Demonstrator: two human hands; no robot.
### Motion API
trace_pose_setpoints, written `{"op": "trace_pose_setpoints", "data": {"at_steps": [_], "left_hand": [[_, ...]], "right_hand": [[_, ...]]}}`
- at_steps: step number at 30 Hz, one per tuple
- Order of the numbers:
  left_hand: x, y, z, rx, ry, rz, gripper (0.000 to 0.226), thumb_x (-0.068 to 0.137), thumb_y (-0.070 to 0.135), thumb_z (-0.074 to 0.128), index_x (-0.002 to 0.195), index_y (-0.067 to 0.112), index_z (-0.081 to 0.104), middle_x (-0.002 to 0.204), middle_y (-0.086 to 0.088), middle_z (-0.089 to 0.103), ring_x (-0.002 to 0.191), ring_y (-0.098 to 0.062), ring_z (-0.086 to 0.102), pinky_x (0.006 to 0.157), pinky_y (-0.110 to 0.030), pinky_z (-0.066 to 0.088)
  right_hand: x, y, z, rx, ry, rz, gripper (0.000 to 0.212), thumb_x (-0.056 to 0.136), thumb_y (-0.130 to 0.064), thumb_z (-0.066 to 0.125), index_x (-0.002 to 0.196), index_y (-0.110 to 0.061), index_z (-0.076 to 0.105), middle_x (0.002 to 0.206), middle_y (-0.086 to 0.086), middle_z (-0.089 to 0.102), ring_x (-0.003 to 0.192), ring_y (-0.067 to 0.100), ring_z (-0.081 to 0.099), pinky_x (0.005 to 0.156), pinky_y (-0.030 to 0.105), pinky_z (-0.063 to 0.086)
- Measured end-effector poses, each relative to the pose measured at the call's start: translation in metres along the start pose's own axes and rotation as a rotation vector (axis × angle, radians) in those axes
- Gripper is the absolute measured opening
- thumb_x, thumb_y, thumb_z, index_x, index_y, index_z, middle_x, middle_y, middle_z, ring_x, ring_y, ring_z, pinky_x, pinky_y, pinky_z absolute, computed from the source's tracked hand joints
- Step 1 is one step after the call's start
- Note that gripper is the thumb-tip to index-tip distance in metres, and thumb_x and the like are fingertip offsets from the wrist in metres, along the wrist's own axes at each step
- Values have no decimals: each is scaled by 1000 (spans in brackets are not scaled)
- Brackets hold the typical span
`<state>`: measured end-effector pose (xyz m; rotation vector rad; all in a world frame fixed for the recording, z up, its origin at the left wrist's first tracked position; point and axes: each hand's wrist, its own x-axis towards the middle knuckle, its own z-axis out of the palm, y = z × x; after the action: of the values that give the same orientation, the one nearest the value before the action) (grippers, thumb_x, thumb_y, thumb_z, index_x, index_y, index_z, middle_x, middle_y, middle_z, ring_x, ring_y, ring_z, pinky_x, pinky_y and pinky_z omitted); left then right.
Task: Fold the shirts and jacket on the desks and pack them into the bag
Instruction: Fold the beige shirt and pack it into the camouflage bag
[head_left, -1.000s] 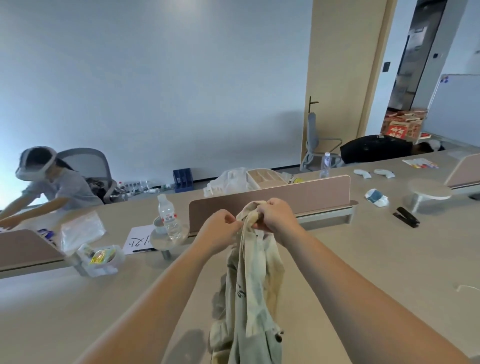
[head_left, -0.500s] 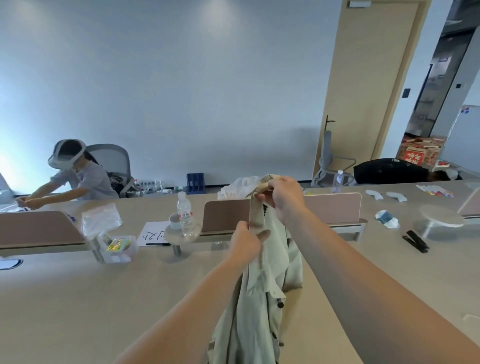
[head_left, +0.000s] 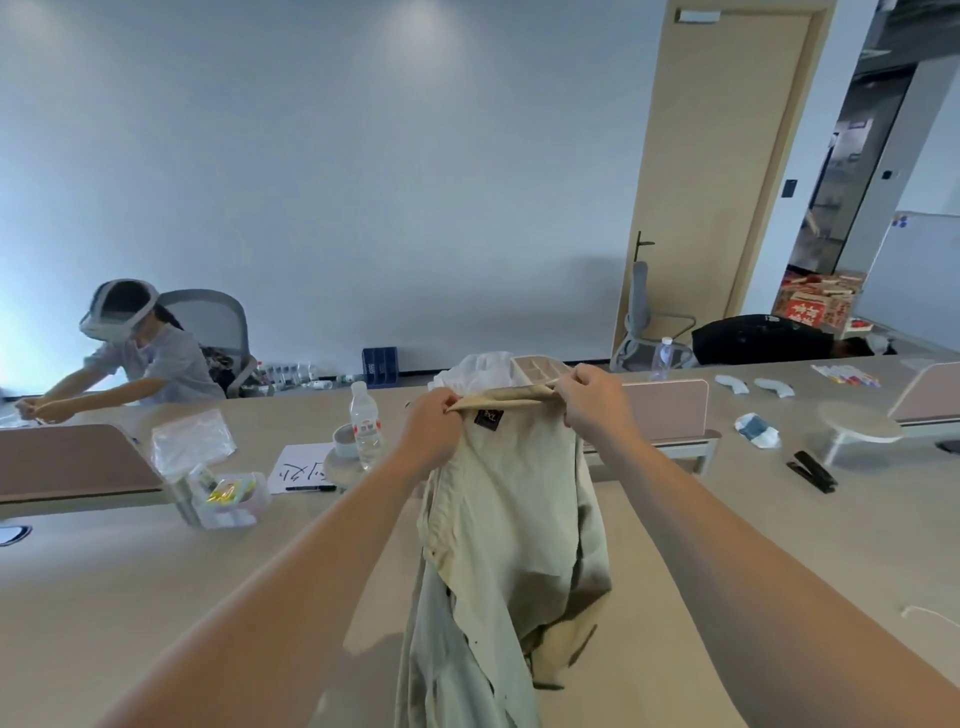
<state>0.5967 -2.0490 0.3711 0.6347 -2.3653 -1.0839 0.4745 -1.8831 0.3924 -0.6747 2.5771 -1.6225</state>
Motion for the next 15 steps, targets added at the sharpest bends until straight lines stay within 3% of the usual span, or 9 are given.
{"op": "trace_pose_setpoints", "data": {"at_steps": [3,6,9,12,15], "left_hand": [[1,1,-14,31,-24,60,25,95,1,45,79,-6,63,67,-7,49,61,-14,38,54,-25,25],[9,-5,-26,33,-16,76,24,91,-4,44,76,-13,61,68,-13,47,63,-19,36,58,-32,25],[17,-11,-38,47,-77,131,24,89,-3,47,67,-9,57,63,-10,44,61,-18,35,57,-31,24],[23,-25,-51,39,-185,187,30,86,-2,51,60,11,57,61,0,49,59,-14,40,56,-28,29],[27,-45,-59,15,-292,193,13,85,15,61,85,27,65,79,9,67,72,-10,61,64,-29,47]], "right_hand": [[-9,-2,6,133,-65,54,13,97,-14,50,86,-8,51,71,11,52,54,19,54,48,27,45],[-18,-4,13,158,-167,53,15,101,-20,52,93,-8,49,82,13,54,60,19,57,58,32,56],[-28,0,18,216,-215,44,30,92,-27,71,98,-12,45,97,13,58,78,20,62,76,38,60],[-35,1,32,-65,-130,-10,34,87,-24,76,99,-21,44,92,2,60,80,20,61,76,44,57],[-41,-9,46,-339,71,-39,13,96,-26,60,99,-21,48,83,-7,57,80,23,59,71,44,53]]}}
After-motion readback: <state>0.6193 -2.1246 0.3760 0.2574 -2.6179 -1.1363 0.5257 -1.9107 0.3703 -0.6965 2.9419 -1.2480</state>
